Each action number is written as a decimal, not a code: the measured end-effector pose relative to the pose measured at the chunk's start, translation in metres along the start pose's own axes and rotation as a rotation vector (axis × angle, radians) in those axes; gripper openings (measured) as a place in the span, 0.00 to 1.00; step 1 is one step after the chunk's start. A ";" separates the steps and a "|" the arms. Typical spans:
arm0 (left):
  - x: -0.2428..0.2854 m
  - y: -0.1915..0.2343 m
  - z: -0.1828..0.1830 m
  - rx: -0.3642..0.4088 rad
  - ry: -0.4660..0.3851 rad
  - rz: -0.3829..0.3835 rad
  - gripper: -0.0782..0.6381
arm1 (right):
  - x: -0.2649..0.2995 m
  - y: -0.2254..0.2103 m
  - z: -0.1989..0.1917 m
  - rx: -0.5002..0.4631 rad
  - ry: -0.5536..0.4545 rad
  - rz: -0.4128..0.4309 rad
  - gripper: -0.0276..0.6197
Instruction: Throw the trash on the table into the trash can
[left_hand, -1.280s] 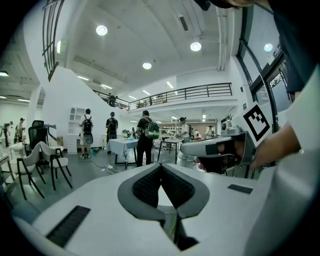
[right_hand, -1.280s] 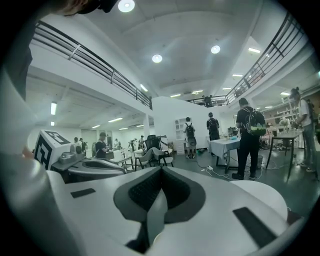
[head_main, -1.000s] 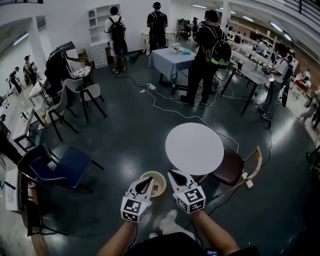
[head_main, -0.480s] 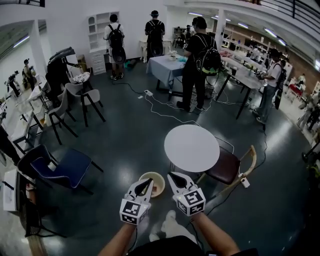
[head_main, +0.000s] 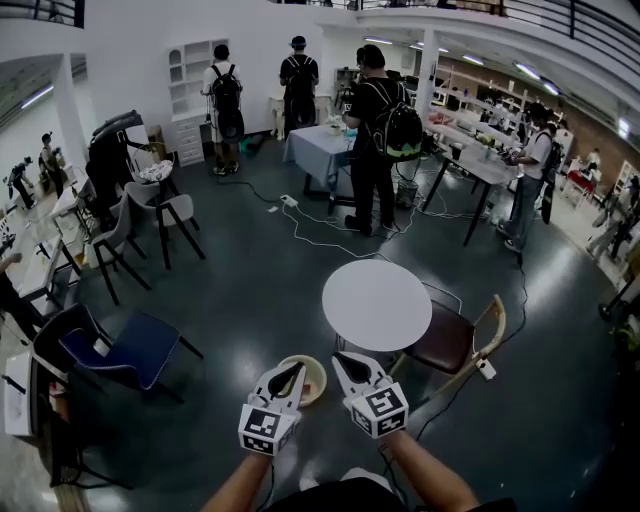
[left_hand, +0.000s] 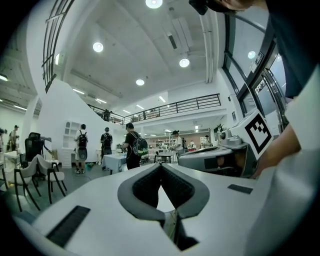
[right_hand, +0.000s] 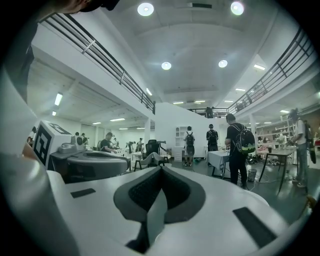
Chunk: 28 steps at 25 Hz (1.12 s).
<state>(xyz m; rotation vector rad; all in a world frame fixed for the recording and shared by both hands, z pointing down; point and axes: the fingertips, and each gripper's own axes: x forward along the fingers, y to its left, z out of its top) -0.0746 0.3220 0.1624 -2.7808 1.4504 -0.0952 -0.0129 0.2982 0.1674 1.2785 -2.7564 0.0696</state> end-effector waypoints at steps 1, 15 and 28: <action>0.002 -0.002 0.005 0.000 -0.004 -0.001 0.13 | -0.001 -0.002 0.002 -0.004 -0.002 -0.003 0.07; 0.027 -0.025 0.030 0.006 -0.050 -0.008 0.13 | -0.020 -0.030 0.029 -0.029 -0.017 0.002 0.07; 0.021 -0.033 0.038 -0.007 -0.047 0.013 0.13 | -0.023 -0.023 0.024 -0.029 -0.014 0.024 0.07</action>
